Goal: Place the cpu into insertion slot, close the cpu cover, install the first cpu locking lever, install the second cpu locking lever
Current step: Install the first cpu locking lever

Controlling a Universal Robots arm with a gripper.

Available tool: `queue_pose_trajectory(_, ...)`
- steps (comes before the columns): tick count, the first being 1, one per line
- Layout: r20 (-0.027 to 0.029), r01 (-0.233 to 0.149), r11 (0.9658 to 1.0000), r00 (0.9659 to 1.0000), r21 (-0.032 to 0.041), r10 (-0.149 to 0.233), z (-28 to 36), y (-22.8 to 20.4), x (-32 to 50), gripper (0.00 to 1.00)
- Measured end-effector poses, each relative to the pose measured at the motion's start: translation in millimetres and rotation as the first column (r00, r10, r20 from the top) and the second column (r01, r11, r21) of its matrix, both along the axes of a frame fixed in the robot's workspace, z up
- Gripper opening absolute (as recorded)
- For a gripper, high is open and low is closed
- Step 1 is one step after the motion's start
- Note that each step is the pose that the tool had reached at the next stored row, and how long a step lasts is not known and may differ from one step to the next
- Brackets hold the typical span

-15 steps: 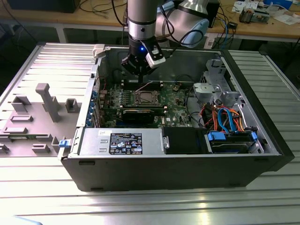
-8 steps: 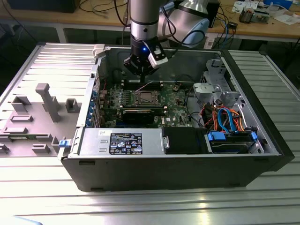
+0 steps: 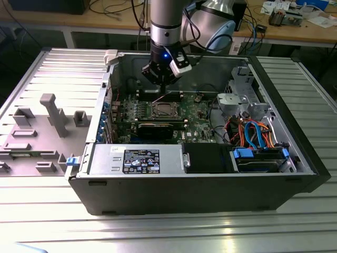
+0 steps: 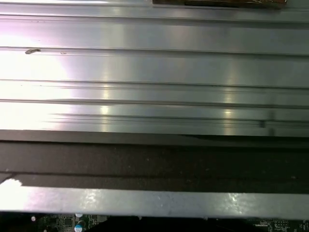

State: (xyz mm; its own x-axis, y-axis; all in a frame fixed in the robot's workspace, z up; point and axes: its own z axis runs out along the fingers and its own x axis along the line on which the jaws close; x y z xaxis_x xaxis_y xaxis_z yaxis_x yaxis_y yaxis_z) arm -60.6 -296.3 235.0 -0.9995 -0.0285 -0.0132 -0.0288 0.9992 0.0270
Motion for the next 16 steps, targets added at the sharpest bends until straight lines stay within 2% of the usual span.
queue_pose_trajectory(7, -0.0001, 0.000, 0.9999, 1.0000, -0.0111, 0.000, -1.5, 1.7, 5.5, 0.11)
queue_pose_trajectory(13, -0.0002, 0.002, 0.9999, 1.0000, -0.0144, -0.002, -3.3, 2.5, 10.1, 0.11)
queue_pose_trajectory(14, -0.0002, 0.003, 0.9999, 1.0000, -0.0147, -0.003, -6.6, 2.7, 14.3, 0.11)
queue_pose_trajectory(16, -0.0002, 0.004, 0.9999, 1.0000, -0.0149, -0.004, -7.9, 2.7, 15.8, 0.11)
